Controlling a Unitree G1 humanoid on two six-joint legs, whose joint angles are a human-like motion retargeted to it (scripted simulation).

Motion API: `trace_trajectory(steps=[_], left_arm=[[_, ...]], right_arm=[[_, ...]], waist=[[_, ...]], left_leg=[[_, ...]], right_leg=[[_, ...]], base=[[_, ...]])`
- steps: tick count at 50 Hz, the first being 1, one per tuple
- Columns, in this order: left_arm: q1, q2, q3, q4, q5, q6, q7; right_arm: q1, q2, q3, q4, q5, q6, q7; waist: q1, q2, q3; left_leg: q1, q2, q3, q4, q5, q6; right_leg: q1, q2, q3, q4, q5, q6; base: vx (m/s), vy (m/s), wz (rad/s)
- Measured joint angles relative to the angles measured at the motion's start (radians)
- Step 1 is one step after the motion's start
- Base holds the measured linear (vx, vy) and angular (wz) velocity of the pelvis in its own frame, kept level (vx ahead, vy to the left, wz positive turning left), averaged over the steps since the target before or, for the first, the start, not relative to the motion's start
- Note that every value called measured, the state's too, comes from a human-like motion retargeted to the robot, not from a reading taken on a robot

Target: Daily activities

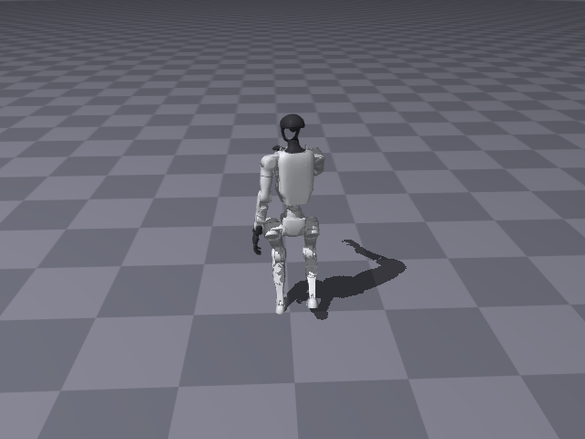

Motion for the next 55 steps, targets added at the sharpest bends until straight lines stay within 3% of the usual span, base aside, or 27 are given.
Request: trace_trajectory(steps=[5,10,14,22,32,43,45,51,55], left_arm=[[-0.066,0.032,0.004,-0.118,-0.012,-0.021,0.046],[-0.106,0.07,-0.02,-0.199,0.038,-0.035,0.059],[-0.097,0.089,-0.035,-0.243,0.083,-0.032,0.053],[-0.022,0.1,-0.048,-0.272,0.164,-0.007,-0.012],[0.049,0.1,-0.058,-0.208,0.215,0.008,-0.111],[0.024,0.113,-0.101,-0.189,0.232,-0.016,-0.129],[-0.001,0.114,-0.12,-0.184,0.227,-0.02,-0.13],[-0.019,0.112,-0.144,-0.227,0.223,-0.038,-0.109],[-0.048,0.133,-0.157,-0.291,0.218,-0.052,-0.1]], right_arm=[[0.074,0.07,0.028,0.074,-0.006,0.022,0.035],[0.163,0.097,0.044,0.047,0.013,0.032,0.091],[0.233,0.101,0.055,-0.01,0.019,0.029,0.14],[0.328,0.093,0.084,-0.126,0.043,0.012,0.263],[0.373,0.104,0.154,-0.129,0.12,-0.002,0.467],[0.456,0.113,0.129,0.236,0.094,0.029,0.486],[0.447,0.123,0.096,0.364,0.097,0.024,0.458],[0.519,0.113,0.005,0.581,0.138,0.059,0.396],[0.559,0.105,-0.067,0.689,0.171,0.052,0.367]], waist=[[-0.067,0.035,-0.019],[-0.091,0.086,-0.06],[-0.085,0.107,-0.09],[-0.069,0.144,-0.117],[-0.075,0.171,-0.168],[-0.105,0.189,-0.195],[-0.117,0.17,-0.203],[-0.136,0.184,-0.184],[-0.159,0.147,-0.168]], left_leg=[[0.085,0.005,-0.076,-0.062,-0.021,-0.025],[0.155,0.045,-0.157,-0.117,-0.058,-0.048],[0.189,0.068,-0.192,-0.115,-0.123,-0.05],[0.228,0.16,-0.192,-0.093,-0.205,-0.071],[0.249,0.284,-0.162,-0.163,-0.265,-0.084],[0.269,0.334,-0.134,-0.273,-0.281,-0.08],[0.297,0.317,-0.132,-0.383,-0.236,-0.076],[0.275,0.313,-0.117,-0.358,-0.253,-0.073],[0.321,0.273,-0.108,-0.498,-0.181,-0.066]], right_leg=[[-0.072,0.107,0.062,-0.325,0.017,0.044],[-0.033,0.289,0.204,-0.718,0.163,0.129],[0.018,0.334,0.22,-0.806,0.188,0.125],[0.098,0.349,0.107,-0.876,0.115,0.082],[0.155,0.364,-0.008,-1.021,0.122,0.049],[0.165,0.344,-0.079,-1.094,0.139,0.032],[0.173,0.315,-0.081,-1.14,0.153,0.032],[0.138,0.288,-0.101,-1.063,0.134,0.023],[0.128,0.227,-0.094,-1.053,0.137,0.021]], base=[[0.29,-0.05,0.77],[0.32,-0.1,0.62],[0.29,-0.14,0.45],[0.2,-0.15,0.44],[0.06,-0.12,0.46],[0.0,-0.04,0.48],[-0.01,-0.01,0.61],[-0.09,0.02,0.42],[-0.09,0.03,0.56]])
